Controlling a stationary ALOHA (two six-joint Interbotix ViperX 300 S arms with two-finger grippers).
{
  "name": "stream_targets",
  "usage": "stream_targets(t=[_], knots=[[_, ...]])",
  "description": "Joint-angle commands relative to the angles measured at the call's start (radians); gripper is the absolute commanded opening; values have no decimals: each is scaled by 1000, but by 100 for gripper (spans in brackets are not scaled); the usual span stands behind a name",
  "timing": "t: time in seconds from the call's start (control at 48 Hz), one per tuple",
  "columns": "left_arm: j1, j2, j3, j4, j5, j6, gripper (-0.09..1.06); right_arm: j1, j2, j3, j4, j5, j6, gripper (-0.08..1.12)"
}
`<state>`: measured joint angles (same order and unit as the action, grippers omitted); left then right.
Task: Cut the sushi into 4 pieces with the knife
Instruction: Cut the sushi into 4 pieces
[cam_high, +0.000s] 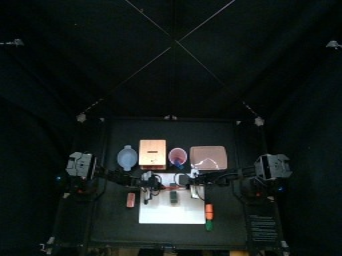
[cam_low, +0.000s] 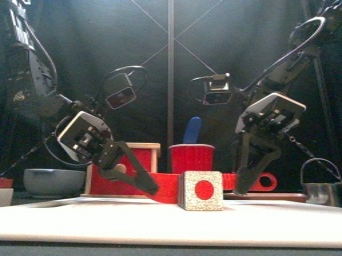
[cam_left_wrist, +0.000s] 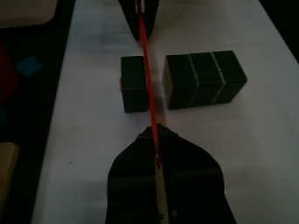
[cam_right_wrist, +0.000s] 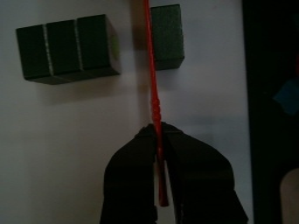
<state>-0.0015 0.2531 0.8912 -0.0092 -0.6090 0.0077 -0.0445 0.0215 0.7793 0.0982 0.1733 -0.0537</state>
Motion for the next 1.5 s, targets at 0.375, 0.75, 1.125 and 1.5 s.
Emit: stream_targets(t=[0.375,0.75,1.125,1.5], knots=[[-14,-186,-44,89,143,0,26,34,-152,-31,6,12,0,5],[-124,-204,-26,86,144,-6,26,110,-169,-12,48,12,0,5],[-129,-118,-57,60,144,-3,26,106,-130,-3,52,-3,0,5],[-156,-114,-61,60,144,-8,26,124,-115,-5,67,-11,0,5]])
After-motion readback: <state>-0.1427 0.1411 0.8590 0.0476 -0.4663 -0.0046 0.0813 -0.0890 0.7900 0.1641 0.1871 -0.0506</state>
